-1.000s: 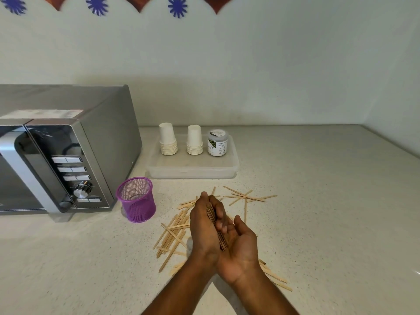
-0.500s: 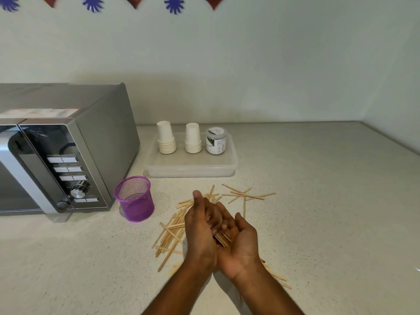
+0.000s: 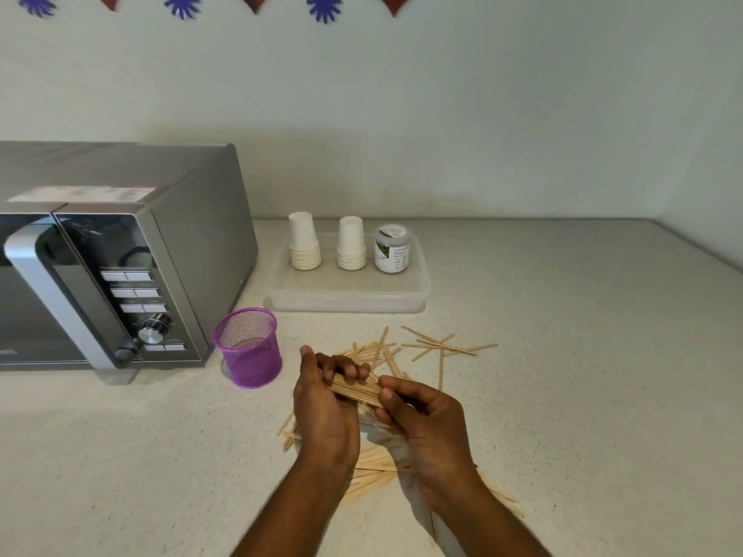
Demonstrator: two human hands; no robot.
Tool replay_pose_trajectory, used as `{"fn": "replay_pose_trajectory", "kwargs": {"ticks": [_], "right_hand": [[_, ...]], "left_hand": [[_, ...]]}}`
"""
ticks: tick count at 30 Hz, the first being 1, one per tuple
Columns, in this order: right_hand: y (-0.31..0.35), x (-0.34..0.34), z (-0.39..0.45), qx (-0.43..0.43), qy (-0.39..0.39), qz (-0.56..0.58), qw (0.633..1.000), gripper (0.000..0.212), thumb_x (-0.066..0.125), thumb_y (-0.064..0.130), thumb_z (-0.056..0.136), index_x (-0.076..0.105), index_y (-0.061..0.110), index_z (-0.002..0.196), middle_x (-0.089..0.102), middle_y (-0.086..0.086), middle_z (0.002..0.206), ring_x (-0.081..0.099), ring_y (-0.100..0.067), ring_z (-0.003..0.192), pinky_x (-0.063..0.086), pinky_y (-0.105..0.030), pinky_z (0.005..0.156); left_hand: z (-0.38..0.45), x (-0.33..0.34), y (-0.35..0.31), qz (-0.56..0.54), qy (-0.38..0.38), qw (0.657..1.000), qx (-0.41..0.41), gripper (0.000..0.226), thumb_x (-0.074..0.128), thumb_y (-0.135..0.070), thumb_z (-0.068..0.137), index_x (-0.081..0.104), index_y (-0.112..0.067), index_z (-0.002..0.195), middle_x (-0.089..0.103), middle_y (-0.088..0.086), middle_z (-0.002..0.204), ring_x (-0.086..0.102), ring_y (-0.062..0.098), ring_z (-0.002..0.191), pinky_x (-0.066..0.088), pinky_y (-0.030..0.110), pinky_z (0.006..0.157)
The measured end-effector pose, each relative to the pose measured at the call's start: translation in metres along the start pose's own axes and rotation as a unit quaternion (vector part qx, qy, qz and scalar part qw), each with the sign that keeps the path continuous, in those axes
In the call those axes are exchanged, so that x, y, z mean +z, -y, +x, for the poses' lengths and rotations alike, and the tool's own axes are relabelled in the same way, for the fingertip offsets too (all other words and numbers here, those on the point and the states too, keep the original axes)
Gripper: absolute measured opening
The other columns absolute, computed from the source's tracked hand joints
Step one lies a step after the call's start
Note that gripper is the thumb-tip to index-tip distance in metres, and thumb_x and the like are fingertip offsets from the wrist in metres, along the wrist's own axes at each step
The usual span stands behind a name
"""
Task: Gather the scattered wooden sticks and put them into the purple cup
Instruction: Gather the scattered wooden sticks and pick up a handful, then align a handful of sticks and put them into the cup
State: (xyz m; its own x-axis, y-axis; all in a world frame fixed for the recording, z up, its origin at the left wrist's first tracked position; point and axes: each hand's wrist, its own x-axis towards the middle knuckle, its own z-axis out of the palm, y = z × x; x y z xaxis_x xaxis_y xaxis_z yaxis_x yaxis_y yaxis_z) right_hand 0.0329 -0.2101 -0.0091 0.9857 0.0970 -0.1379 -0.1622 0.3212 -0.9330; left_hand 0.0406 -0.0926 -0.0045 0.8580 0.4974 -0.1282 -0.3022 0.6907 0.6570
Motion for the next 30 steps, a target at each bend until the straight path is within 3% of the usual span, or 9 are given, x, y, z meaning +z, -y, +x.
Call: {"fn": "replay_pose_trajectory", "kwargs": {"ticks": [3,6,9,14,17,19,24,27,30], "right_hand": [[0.001,-0.004,0.007,-0.001,-0.011,0.001,1.0,0.018,0.076,-0.002,0.085,0.083,0.012,0.093,0.08,-0.017,0.095,0.078,-0.033,0.088,0.064,-0.04,0.076],[0.003,-0.007,0.012,-0.015,0.003,-0.049,0.999,0.019,0.078,-0.003,0.083,0.083,0.013,0.092,0.08,-0.015,0.094,0.078,-0.034,0.092,0.062,-0.044,0.084],[0.004,-0.003,0.013,-0.015,0.018,-0.071,0.997,0.018,0.079,-0.002,0.083,0.082,0.013,0.093,0.081,-0.012,0.09,0.079,-0.03,0.088,0.065,-0.036,0.074],[0.005,0.007,0.011,-0.035,0.044,-0.101,0.993,0.018,0.08,0.003,0.084,0.081,0.016,0.096,0.081,-0.006,0.088,0.079,-0.021,0.084,0.061,-0.022,0.07],[0.011,0.021,0.016,-0.049,0.052,-0.099,0.992,0.018,0.079,-0.001,0.083,0.082,0.014,0.094,0.081,-0.006,0.087,0.079,-0.019,0.082,0.06,-0.019,0.068],[0.022,0.034,0.024,-0.071,0.055,-0.097,0.991,0.018,0.079,-0.001,0.083,0.082,0.012,0.094,0.081,-0.006,0.088,0.079,-0.018,0.082,0.06,-0.02,0.07],[0.05,0.079,0.056,-0.189,0.065,-0.172,0.965,0.017,0.081,0.004,0.083,0.082,0.016,0.096,0.081,0.0,0.086,0.078,-0.015,0.082,0.062,-0.024,0.076],[0.055,0.114,0.075,-0.3,0.076,-0.307,0.9,0.014,0.08,0.011,0.085,0.082,0.016,0.099,0.081,0.004,0.09,0.074,-0.004,0.079,0.057,-0.013,0.079],[0.052,0.145,0.087,-0.358,0.117,-0.429,0.821,0.015,0.078,0.011,0.088,0.081,0.011,0.103,0.081,-0.002,0.098,0.07,-0.005,0.082,0.048,-0.008,0.078]], "left_hand": [[0.0,-0.007,-0.002,-0.034,0.001,0.999,-0.042,0.045,0.044,-0.042,0.106,0.05,-0.016,0.07,0.053,0.008,0.064,0.064,0.025,0.066,0.055,0.046,0.085],[0.001,-0.009,-0.005,-0.092,-0.03,0.992,-0.082,0.045,0.044,-0.041,0.106,0.048,-0.014,0.07,0.04,0.002,0.058,0.05,0.018,0.056,0.054,0.042,0.08],[0.004,-0.01,-0.012,-0.116,-0.05,0.988,-0.084,0.046,0.043,-0.041,0.106,0.046,-0.015,0.068,0.031,-0.001,0.057,0.035,0.014,0.051,0.047,0.035,0.071],[0.009,-0.02,-0.02,-0.141,-0.033,0.987,-0.07,0.043,0.043,-0.041,0.106,0.048,-0.015,0.071,0.035,-0.001,0.058,0.039,0.013,0.053,0.051,0.034,0.071],[0.007,-0.037,-0.032,-0.09,-0.006,0.995,-0.035,0.04,0.049,-0.048,0.099,0.064,-0.012,0.088,0.064,0.009,0.076,0.068,0.024,0.076,0.057,0.04,0.084],[0.007,-0.054,-0.04,0.057,-0.032,0.998,0.013,0.044,0.048,-0.055,0.098,0.068,-0.018,0.11,0.076,0.006,0.104,0.073,0.024,0.101,0.055,0.039,0.091],[0.003,-0.107,-0.052,0.465,-0.016,0.87,0.163,0.059,0.029,-0.066,0.095,0.064,-0.025,0.118,0.07,-0.004,0.114,0.064,0.016,0.109,0.052,0.04,0.095],[0.002,-0.131,-0.057,0.616,0.035,0.762,0.197,0.055,0.025,-0.065,0.099,0.061,-0.027,0.116,0.064,-0.009,0.114,0.059,0.009,0.108,0.052,0.037,0.093],[0.002,-0.135,-0.059,0.695,0.087,0.692,0.176,0.054,0.026,-0.067,0.094,0.057,-0.034,0.122,0.06,-0.015,0.124,0.054,0.003,0.112,0.048,0.024,0.097]]}}
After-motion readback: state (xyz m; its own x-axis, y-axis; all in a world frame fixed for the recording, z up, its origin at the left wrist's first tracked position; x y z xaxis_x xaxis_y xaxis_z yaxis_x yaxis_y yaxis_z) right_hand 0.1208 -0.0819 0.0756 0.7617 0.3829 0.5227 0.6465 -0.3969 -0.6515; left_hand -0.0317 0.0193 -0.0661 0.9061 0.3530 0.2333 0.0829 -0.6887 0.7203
